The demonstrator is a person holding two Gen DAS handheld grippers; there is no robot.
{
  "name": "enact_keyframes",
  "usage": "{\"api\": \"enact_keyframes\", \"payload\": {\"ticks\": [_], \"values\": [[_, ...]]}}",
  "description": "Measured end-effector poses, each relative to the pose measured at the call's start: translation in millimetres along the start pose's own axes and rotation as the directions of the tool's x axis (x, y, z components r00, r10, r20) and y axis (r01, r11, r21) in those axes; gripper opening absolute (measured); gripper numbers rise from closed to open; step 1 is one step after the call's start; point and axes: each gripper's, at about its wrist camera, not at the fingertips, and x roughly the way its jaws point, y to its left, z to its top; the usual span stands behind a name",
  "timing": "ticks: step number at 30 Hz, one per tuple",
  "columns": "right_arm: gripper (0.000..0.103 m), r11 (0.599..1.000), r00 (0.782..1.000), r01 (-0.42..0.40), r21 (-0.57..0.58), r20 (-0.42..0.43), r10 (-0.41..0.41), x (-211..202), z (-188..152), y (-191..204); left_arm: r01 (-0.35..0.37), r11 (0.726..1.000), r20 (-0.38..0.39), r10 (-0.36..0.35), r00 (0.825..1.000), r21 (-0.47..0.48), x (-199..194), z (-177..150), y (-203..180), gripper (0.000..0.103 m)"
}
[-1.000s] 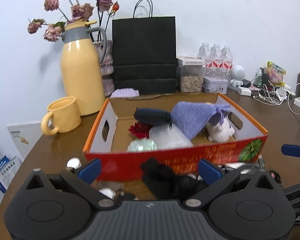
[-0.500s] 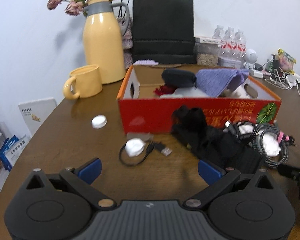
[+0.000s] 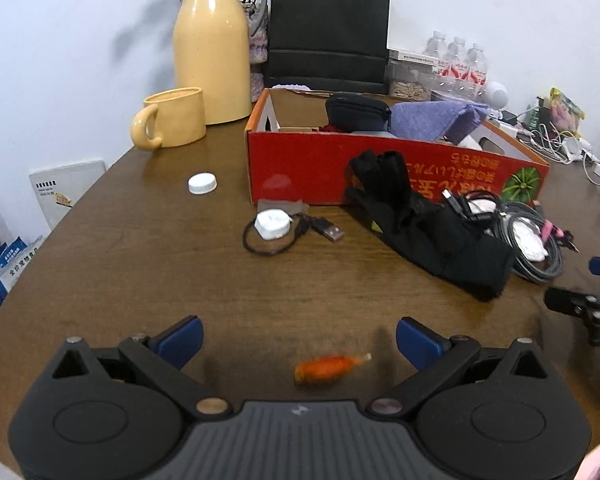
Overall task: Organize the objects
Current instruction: 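Move both tools back over the remaining items on the table, then grasp the orange dried petal with the left tool while the right tool grasps the black braided cable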
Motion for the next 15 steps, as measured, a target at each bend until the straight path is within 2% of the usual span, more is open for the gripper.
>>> {"api": "enact_keyframes", "payload": {"ticks": [3, 6, 7, 8, 11, 15], "values": [[0.103, 1.000, 1.000, 0.000, 0.008, -0.001, 0.000, 0.6, -1.7, 1.5, 0.019, 1.000, -0.007, -0.019, 1.000, 0.006, -4.6, -9.0, -1.5, 0.095], [0.103, 1.000, 1.000, -0.010, 0.024, 0.004, 0.010, -0.6, -3.4, 2.5, 0.022, 1.000, 0.007, -0.022, 1.000, 0.019, -7.5, -14.5, -5.7, 0.077], [0.103, 1.000, 1.000, -0.010, 0.026, 0.003, 0.010, -0.5, -3.2, 3.3, 0.026, 0.999, 0.021, -0.026, 0.999, 0.024, -8.9, -14.6, -6.9, 0.058], [0.103, 1.000, 1.000, -0.011, 0.026, 0.001, 0.011, -0.3, -3.1, 4.1, 0.033, 0.999, 0.031, -0.034, 0.999, 0.026, -10.5, -14.1, -7.3, 0.033], [0.103, 1.000, 1.000, -0.008, 0.027, 0.004, 0.008, -0.8, -2.1, 6.3, 0.075, 0.997, 0.043, -0.076, 0.996, 0.012, -13.3, -12.9, -5.6, 0.032], [0.103, 1.000, 1.000, -0.008, 0.026, 0.011, 0.008, -1.5, -1.7, 8.5, 0.065, 0.998, 0.082, -0.067, 0.994, 0.023, -19.0, -13.9, -7.5, 0.032]]}}
